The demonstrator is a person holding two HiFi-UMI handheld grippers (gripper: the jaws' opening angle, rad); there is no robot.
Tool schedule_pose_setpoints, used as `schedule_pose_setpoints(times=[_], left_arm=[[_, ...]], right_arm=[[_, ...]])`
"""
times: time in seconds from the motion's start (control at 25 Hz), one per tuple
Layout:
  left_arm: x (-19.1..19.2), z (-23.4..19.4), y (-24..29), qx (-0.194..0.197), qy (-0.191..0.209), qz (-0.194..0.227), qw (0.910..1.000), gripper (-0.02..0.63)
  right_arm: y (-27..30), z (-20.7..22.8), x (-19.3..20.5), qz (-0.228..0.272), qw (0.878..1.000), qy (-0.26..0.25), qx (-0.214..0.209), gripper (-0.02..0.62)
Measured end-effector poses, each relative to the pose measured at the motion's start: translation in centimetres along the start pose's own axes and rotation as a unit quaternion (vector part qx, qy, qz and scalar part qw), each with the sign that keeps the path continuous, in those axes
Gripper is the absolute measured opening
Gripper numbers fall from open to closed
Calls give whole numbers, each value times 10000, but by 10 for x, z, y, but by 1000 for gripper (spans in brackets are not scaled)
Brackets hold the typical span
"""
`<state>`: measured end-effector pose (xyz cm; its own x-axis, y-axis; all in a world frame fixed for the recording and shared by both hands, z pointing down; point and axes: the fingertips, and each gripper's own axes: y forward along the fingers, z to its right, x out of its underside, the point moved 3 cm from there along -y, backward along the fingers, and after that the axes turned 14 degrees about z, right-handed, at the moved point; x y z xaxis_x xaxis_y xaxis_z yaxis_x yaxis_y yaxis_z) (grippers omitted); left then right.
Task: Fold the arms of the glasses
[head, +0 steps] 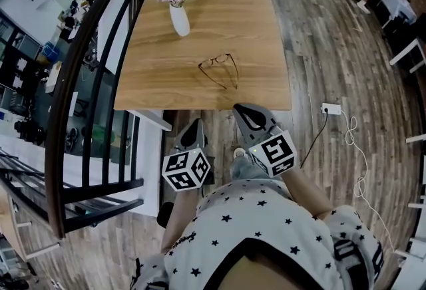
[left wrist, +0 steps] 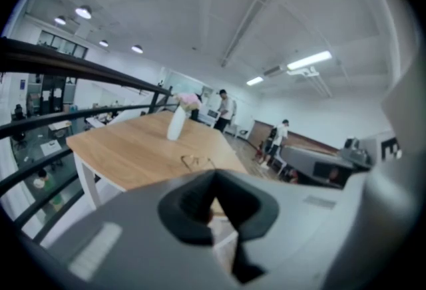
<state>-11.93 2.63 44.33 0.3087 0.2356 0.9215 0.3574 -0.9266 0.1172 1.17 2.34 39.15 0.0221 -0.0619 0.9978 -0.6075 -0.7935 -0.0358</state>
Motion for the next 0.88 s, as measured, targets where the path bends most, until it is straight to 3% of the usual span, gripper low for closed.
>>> schedule_pose_setpoints(times=[0.88], left_arm=[[-17, -12, 126, -625, -107, 205, 9978, 8]], right_arm=[[102, 111, 17, -127, 9965, -149, -814, 18]])
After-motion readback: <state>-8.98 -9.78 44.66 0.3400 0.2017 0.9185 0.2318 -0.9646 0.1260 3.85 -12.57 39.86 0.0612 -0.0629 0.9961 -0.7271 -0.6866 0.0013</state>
